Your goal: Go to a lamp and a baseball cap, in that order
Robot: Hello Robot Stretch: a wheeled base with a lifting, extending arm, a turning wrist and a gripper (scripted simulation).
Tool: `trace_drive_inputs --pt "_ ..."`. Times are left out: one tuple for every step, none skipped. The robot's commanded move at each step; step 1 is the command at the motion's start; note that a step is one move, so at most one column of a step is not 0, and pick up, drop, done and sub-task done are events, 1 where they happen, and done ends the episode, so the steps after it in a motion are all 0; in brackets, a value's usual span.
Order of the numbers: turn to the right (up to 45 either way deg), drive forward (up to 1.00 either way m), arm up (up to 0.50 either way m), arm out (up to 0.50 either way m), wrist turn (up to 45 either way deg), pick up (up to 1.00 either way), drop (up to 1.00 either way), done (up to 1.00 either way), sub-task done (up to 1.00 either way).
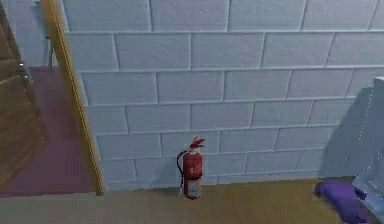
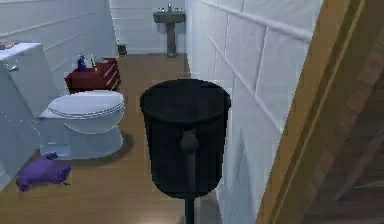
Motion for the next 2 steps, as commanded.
trace_drive_inputs --pt "45.0 0.00 0.00 0.00 0.0 0.00 0.00 0.00 0.00" --pt "12.0 0.00 0.00 0.00 0.0 0.00 0.00 0.00 0.00"
